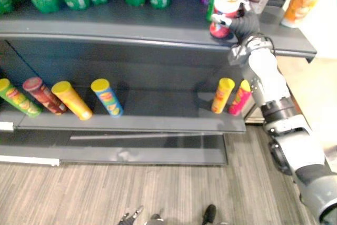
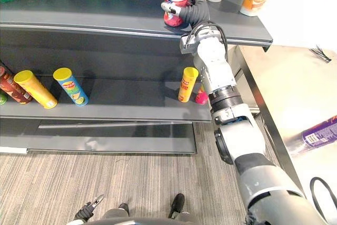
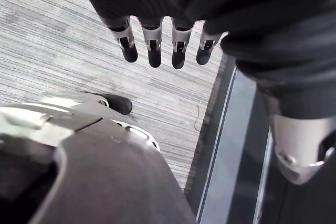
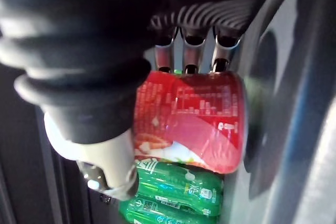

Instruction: Put the gum and the chips on the shelf.

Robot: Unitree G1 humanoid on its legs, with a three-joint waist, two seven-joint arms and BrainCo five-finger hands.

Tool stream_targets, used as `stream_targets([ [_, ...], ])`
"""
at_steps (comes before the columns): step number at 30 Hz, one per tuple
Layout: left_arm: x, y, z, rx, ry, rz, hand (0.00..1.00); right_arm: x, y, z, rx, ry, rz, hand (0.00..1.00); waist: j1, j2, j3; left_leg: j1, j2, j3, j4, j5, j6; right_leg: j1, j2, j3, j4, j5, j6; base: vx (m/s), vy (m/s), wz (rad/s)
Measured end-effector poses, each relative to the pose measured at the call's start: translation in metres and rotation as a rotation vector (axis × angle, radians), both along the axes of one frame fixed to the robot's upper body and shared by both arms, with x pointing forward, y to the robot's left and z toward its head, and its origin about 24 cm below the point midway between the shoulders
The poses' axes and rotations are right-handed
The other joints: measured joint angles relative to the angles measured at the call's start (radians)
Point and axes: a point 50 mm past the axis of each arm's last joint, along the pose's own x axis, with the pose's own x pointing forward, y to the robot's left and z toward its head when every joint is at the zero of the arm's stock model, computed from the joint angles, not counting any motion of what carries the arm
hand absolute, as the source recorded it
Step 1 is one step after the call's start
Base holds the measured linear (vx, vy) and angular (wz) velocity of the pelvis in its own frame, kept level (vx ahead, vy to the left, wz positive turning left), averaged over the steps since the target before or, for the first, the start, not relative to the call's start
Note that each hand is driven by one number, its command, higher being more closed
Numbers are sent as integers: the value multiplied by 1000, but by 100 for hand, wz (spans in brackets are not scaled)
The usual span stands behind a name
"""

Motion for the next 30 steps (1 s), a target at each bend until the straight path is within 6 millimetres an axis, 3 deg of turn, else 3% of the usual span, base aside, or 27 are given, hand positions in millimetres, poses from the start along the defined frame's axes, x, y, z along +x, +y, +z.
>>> stream_targets([
  [18, 0, 0, 0, -1, 1, 0, 0, 1, 1, -1, -9, 6, 12, 0, -1, 0, 0, 6, 1, 13, 0, 0, 0, 3, 1, 4, 0, 0, 0, 0, 0, 0],
  [24, 0, 0, 0, 0, 1, 0, 0, 4, -8, -3, 28, 25, -33, 0, 0, -1, 0, 13, 1, 13, 0, 0, 0, 10, 1, 3, 0, 0, 0, 0, 0, 0],
  [27, -1, 0, 0, 2, 2, 0, 0, 4, -15, 7, 50, 1, -76, 0, -3, -1, 1, 19, 1, 14, -1, 0, 0, 15, 2, 5, 0, 0, 0, 0, 0, 0],
  [30, 0, 1, 0, 6, 3, 2, 0, -3, -23, 30, 99, -82, -141, 0, -5, -1, 1, 19, 2, 14, -1, 0, 0, 15, 3, 5, 0, 0, 0, 0, 0, 0],
])
